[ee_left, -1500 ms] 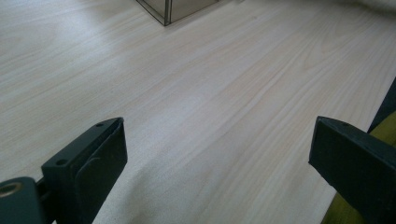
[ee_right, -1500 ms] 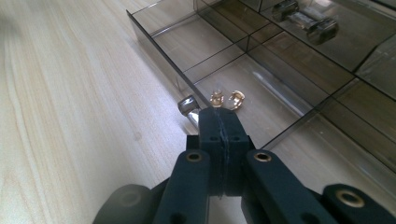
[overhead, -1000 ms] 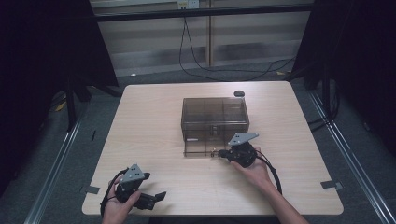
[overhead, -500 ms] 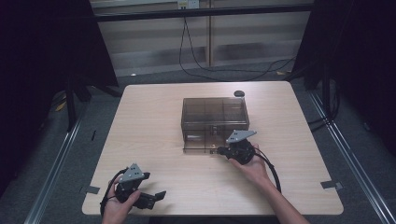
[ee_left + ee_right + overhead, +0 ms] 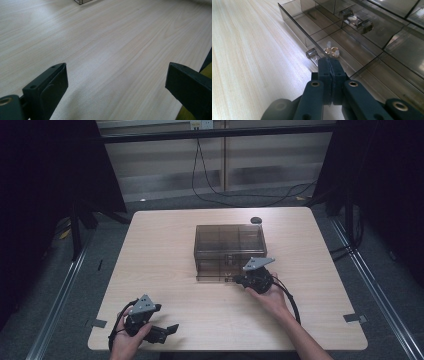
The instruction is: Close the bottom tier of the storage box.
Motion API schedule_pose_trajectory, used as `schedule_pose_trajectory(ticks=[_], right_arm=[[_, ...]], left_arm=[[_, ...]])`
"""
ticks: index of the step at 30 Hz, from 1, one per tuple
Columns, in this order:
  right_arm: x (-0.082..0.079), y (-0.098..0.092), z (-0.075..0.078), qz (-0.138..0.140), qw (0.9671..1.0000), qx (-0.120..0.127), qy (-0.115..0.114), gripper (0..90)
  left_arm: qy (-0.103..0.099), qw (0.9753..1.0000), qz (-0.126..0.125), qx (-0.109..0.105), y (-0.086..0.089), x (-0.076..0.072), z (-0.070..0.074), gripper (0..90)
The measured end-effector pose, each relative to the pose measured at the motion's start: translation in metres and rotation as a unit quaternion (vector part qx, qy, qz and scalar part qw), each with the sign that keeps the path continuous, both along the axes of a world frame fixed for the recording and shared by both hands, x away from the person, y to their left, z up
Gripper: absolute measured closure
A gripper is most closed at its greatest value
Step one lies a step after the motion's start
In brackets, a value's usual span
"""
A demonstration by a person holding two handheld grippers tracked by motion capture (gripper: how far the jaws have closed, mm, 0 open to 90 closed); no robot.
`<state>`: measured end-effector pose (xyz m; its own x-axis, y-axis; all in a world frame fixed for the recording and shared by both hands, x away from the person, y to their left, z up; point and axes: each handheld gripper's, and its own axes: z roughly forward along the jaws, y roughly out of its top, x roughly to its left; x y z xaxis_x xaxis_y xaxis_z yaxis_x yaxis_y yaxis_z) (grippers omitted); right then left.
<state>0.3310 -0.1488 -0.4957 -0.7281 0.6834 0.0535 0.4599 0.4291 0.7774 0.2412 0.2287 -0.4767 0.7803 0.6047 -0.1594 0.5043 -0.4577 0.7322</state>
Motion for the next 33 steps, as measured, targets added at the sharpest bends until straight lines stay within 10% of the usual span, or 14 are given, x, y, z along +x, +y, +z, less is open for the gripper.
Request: schedule_pose_trajectory(ticks=[33], right_arm=[[0.014, -0.006, -0.010, -0.039, 0.9992, -0.004, 0.005, 89.4]], left_arm=[[-0.006, 1.0000, 0.004, -0.002, 0.006, 0.002, 0.003, 3.8]])
